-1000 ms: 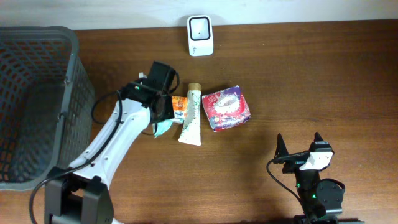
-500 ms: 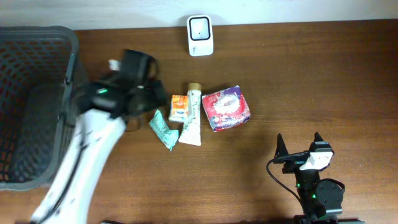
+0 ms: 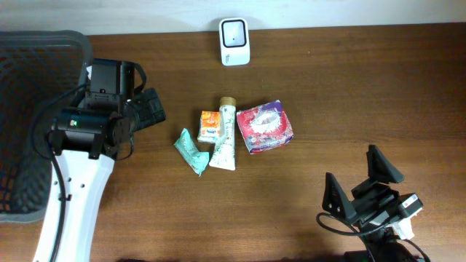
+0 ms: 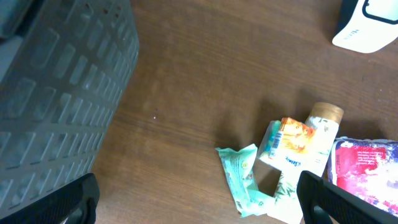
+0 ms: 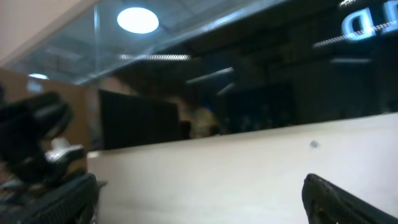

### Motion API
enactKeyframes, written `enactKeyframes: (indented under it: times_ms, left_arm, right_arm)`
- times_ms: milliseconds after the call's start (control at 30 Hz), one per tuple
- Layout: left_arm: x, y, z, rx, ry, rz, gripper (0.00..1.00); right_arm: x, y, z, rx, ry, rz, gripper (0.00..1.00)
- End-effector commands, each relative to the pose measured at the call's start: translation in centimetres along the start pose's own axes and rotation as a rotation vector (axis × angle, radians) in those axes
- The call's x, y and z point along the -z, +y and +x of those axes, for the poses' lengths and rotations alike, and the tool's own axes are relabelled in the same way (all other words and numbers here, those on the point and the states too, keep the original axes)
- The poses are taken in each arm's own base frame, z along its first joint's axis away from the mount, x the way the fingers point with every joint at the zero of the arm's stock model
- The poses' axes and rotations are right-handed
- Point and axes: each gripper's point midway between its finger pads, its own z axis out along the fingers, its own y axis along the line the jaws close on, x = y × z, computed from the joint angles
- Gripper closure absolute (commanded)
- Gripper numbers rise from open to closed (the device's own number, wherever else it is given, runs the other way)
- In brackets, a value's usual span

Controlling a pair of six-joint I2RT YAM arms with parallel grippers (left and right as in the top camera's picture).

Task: Scan the item barcode
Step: 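Move the right gripper to the red-purple box and grasp it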

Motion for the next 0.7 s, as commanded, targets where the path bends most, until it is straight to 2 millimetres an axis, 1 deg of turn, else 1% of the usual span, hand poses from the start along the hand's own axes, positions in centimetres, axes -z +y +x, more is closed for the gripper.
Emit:
enactKeyframes:
  times_ms: [0, 33, 67, 100, 133, 167, 200, 233, 267, 333, 367, 400, 433, 467, 500, 533, 600, 633, 667]
  left_arm:
    - [0.1, 0.1, -0.2, -0.014, -0.008, -0.006, 0.01]
    - [0.1, 0.1, -0.2, -0.014, -0.008, -0.006, 0.01]
    - [0.1, 0.1, -0.2, -0.014, -0.007, -0.006, 0.01]
    - [0.1, 0.1, -0.2, -0.014, -0.007, -0.006, 0.01]
    - [0.1, 0.1, -0.2, -0.014, -0.007, -0.006, 0.01]
    - [0.1, 0.1, -0.2, -0.014, -0.007, -0.006, 0.01]
    - [0.1, 0.1, -0.2, -0.014, -0.007, -0.006, 0.01]
    - [0.1, 0.1, -0.2, -0.014, -0.008, -0.006, 0.01]
    - [0.1, 0.1, -0.2, -0.014, -0.008, -0.006, 0.01]
    - [0.1, 0.1, -0.2, -0.014, -0.007, -0.006, 0.01]
    - [0.1, 0.1, -0.2, -0.014, -0.007, -0.006, 0.01]
    - [0.1, 0.1, -0.2, -0.014, -0.007, -0.006, 0.01]
    - [0.1, 0.1, -0.2, -0.014, -0.007, -0.006, 0.01]
    - [0.1, 0.1, -0.2, -0.014, -0.007, -0.006, 0.01]
    - [0.1, 0.1, -0.2, -0.014, -0.007, -0.006, 0.01]
    - [0.1, 0.1, -0.2, -0.014, -0.007, -0.006, 0.01]
    - [0.1, 0.1, -0.2, -0.014, -0.007, -0.006, 0.01]
    - [0.1, 0.1, -0.2, -0.014, -0.007, -0.006, 0.01]
    - [0.1, 0.1, -0.2, -0.014, -0.007, -0.006, 0.01]
  right_arm:
    - [-2.0, 0.6, -8.7, 0.22, -0.136, 0.076, 0.01]
    - [-2.9, 0.7, -9.7, 0.24, -0.106, 0.08, 0.01]
    - [-4.4, 0.7, -9.7, 0.251, -0.016, 0.077, 0.01]
    - [-6.4, -0.2, -8.2, 0.269, 0.177, 0.092, 0.01]
    - [-7.6, -1.4, -6.3, 0.269, 0.344, 0.118, 0.01]
    - [-8.4, -2.4, -4.4, 0.251, 0.495, 0.135, 0.01]
    - [-9.2, -3.5, -0.6, 0.144, 0.748, 0.138, 0.01]
    - [-9.4, -3.0, 1.2, 0.065, 0.869, 0.092, 0.01]
    - [-10.5, -1.4, 3.4, -0.076, 0.988, -0.034, 0.01]
    - [-11.6, 2.4, 5.4, -0.327, 1.044, -0.312, 0.01]
    - [-11.7, 2.6, 6.9, -0.4, 1.074, -0.355, 0.01]
    - [-12.0, 1.7, 8.8, -0.431, 1.109, -0.34, 0.01]
    - [-11.1, -1.8, 13.5, -0.557, 1.258, -0.069, 0.01]
    - [-9.3, -3.9, 17.1, -0.597, 1.375, 0.085, 0.01]
    - [-7.8, -5.5, 20.3, -0.62, 1.467, 0.172, 0.01]
    - [-6.8, -6.4, 22.8, -0.668, 1.522, 0.245, 0.01]
    - [-4.8, -7.9, 28.6, -0.751, 1.628, 0.302, 0.01]
    - [-4.6, -8.5, 31.0, -0.768, 1.63, 0.292, 0.01]
    - [-4.7, -8.1, 32.1, -0.814, 1.623, 0.253, 0.01]
